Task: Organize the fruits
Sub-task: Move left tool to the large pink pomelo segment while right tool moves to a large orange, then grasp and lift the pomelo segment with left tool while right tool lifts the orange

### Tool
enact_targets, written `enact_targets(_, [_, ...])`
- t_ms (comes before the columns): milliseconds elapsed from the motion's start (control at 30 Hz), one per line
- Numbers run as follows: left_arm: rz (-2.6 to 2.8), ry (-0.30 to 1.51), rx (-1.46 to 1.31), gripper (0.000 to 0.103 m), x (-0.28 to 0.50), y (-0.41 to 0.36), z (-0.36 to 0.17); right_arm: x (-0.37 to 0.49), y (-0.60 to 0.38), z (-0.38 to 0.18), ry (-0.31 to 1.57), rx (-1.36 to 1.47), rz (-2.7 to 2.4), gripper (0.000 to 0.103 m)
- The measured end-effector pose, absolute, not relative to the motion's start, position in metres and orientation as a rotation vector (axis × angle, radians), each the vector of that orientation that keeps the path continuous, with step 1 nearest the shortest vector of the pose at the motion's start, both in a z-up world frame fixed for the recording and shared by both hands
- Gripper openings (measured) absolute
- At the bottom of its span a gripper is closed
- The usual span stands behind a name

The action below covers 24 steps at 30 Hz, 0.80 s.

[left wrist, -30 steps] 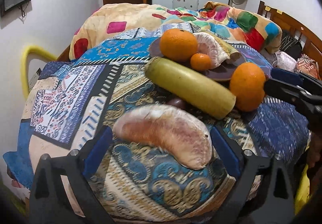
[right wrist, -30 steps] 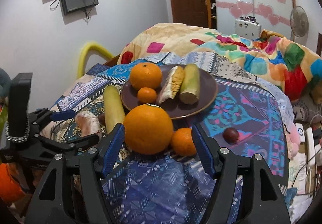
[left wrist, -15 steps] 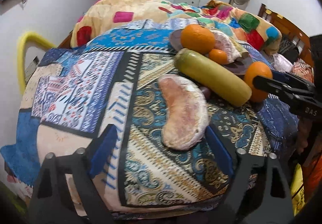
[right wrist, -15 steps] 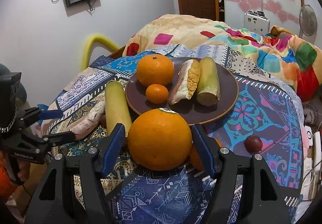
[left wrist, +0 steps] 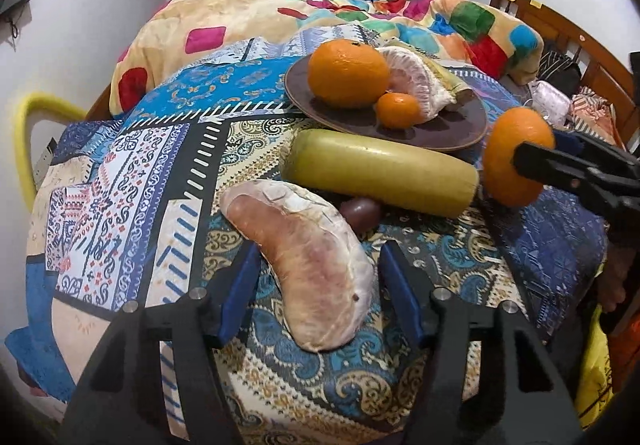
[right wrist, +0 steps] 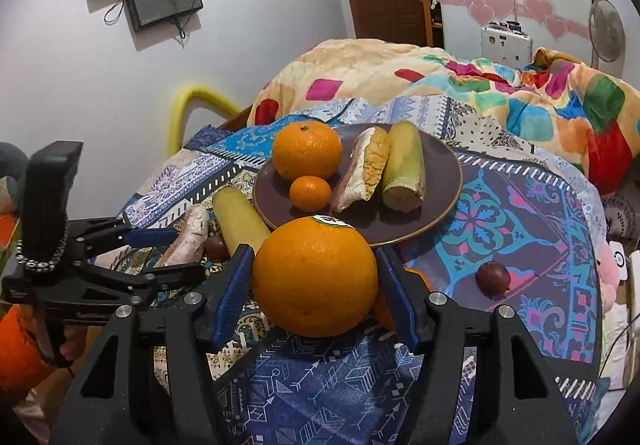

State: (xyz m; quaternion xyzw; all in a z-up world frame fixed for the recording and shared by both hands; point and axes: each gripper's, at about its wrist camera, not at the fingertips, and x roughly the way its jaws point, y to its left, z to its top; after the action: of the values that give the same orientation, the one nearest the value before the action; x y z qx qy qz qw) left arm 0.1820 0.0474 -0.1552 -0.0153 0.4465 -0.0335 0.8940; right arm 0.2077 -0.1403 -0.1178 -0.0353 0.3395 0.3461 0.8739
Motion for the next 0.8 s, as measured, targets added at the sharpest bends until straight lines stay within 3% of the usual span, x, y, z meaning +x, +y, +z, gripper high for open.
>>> enact_targets(100, [-0.06, 0.917, -0.038, 0.06, 0.186, 0.051, -0.156, 0.207, -0.143, -0.114, 0.697, -0.069, 0.726, 0.059])
enact_targets(300, [-0.073, 0.925, -0.034, 0.045, 0.186, 0.064, -0.155, 0.202, -0.15, -0.104, 0.667, -0.05, 0.732, 0.059])
enact_targets(800, [-0.025, 0.928, -0.067, 0.042, 0.195, 0.075, -0.155, 0.206, -0.159, -0.099, 0.65, -0.049, 0.688, 0.059])
